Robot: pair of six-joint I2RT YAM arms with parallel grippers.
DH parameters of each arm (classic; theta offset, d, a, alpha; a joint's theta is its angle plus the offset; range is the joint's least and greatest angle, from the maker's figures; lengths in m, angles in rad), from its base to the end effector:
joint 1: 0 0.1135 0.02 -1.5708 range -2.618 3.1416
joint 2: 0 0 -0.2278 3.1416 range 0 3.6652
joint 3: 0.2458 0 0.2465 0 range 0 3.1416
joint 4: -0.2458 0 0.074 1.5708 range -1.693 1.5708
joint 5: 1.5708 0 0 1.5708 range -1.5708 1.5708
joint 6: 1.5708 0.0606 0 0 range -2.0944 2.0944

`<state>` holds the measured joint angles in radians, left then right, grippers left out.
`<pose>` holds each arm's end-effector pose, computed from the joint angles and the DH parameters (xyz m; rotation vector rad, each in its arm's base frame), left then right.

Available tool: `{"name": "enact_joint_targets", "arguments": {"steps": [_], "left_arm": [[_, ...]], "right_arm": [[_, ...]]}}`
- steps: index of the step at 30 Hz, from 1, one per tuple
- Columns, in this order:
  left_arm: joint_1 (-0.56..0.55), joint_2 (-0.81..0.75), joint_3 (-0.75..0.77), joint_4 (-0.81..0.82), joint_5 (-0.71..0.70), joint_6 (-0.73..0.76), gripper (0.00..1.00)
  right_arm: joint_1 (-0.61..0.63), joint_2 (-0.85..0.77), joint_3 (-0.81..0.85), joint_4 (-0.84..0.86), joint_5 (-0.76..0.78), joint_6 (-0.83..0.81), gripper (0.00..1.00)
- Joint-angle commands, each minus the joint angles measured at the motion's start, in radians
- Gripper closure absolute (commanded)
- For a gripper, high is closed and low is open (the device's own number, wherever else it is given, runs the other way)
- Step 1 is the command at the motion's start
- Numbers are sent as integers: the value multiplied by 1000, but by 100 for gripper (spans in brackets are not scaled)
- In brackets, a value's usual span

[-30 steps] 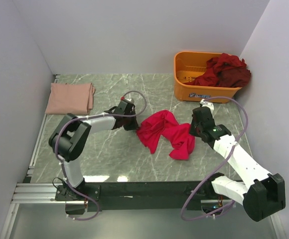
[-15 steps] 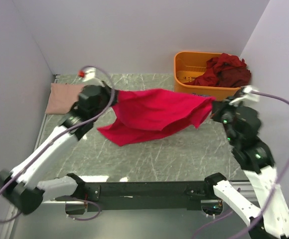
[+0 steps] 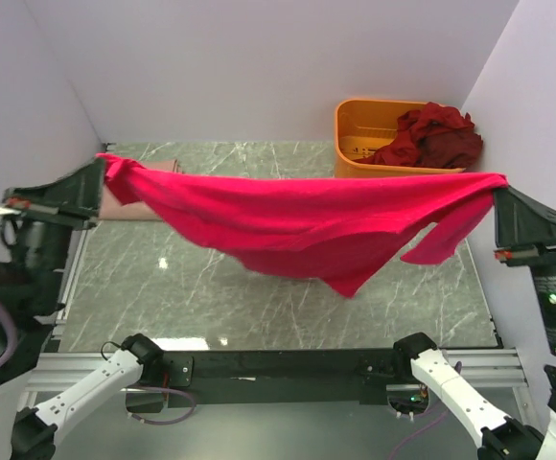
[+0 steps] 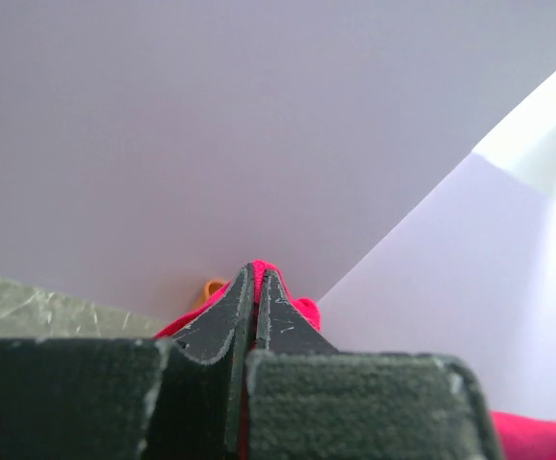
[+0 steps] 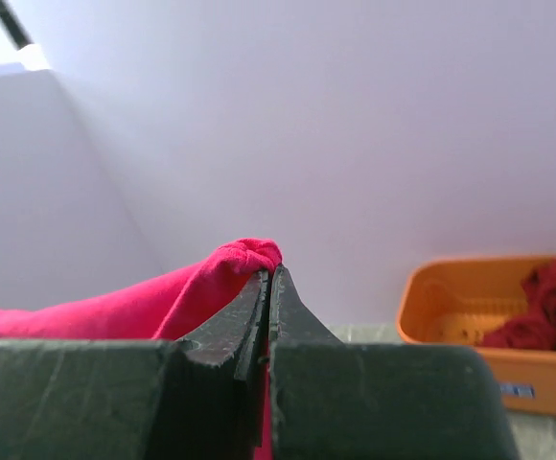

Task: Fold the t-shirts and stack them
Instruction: Flatten the tshirt out

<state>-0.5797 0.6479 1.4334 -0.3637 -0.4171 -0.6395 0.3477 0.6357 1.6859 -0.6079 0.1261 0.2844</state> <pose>0.0829 -0.0250 0.5154 -0.4163 1.1553 -0.8298 0.0259 0.0013 0.5434 0.0776 1.1428 0.4914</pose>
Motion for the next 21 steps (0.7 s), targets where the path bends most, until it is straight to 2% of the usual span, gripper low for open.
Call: {"name": "enact_joint_targets", "arguments": {"steps": [1, 6, 9, 11, 12, 13, 14, 15, 17, 18, 20, 21], "left_arm": [[-2, 30, 30, -27, -35, 21, 99], [-2, 137, 47, 3, -162, 51, 99], [0, 286, 137, -29, -282, 83, 99], [17, 387, 182, 14, -298, 147, 99], [77, 419, 205, 28, -273, 161, 99], [133, 490, 232, 20, -120, 153, 99], [202, 530, 307, 6, -33, 130, 99], [347, 571, 346, -4, 74, 89, 99], [455, 709, 485, -36, 267, 64, 99], [519, 757, 543, -56, 317, 60, 99], [567, 882, 728, -111, 398, 60, 99], [614, 915, 783, -119, 472, 58, 99]], "right_arm": [[-6, 62, 61, 10, -80, -43, 100], [-6, 168, 44, 65, -50, -74, 100], [-6, 271, 41, 135, -54, -112, 100], [-7, 370, 60, 184, -48, -149, 100], [-7, 446, 90, 200, -37, -163, 100], [-9, 488, 119, 215, -16, -172, 100], [-12, 533, 154, 218, -10, -188, 100], [-13, 617, 229, 224, -2, -198, 100], [-15, 700, 319, 237, 10, -215, 100], [-18, 741, 424, 237, 10, -224, 100], [-24, 864, 550, 211, 1, -235, 100], [-27, 901, 674, 200, -15, -234, 100]]}}
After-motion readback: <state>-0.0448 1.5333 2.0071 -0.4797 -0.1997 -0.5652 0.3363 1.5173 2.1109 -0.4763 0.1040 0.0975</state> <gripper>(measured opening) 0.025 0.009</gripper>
